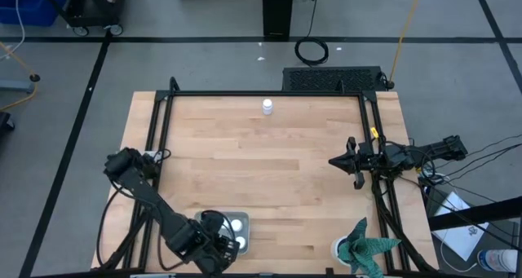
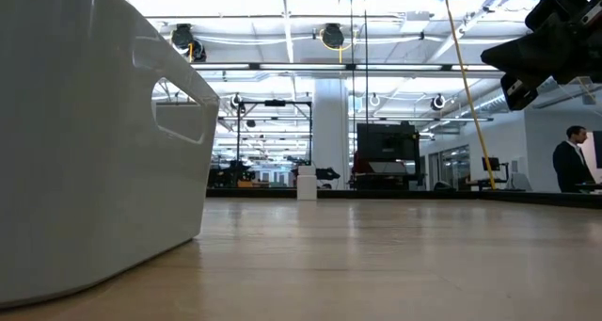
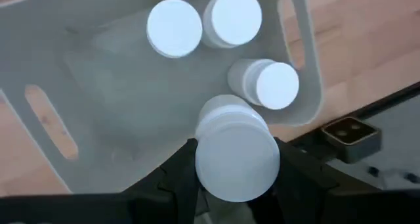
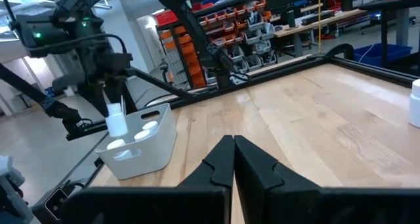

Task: Pick and place pill bottles into a basket
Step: Put the white medicine bottle into the gray bin

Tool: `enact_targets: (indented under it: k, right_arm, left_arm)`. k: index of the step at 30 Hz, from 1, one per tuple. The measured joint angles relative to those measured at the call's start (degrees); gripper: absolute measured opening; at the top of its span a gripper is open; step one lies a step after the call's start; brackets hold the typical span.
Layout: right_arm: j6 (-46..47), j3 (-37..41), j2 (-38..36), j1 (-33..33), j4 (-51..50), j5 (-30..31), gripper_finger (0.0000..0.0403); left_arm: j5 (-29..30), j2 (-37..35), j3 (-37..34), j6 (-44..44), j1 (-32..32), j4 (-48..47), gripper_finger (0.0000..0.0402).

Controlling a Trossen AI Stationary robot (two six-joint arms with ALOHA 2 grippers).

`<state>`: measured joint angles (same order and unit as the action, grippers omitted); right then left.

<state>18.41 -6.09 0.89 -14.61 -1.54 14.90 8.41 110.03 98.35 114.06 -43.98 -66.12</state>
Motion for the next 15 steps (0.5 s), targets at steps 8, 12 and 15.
enact_targets:
  k: [8, 12, 15]
  right_arm:
    - [0.0, 0.0, 0.0, 0.0, 0.0, 0.0, 0.0004]
    - [0.0, 0.0, 0.0, 0.0, 0.0, 0.0, 0.0004]
    - [0.0, 0.0, 0.0, 0.0, 0.0, 0.0, 0.0004]
  left_arm:
    - [0.8, 3.1, 0.0, -1.9, 0.4, -0.7, 0.0164]
    - [0.2, 5.2, 0.0, -4.1, 0.8, -0.8, 0.0164]
    - [0.1, 6.0, 0.0, -4.7, 0.9, -1.5, 0.0164]
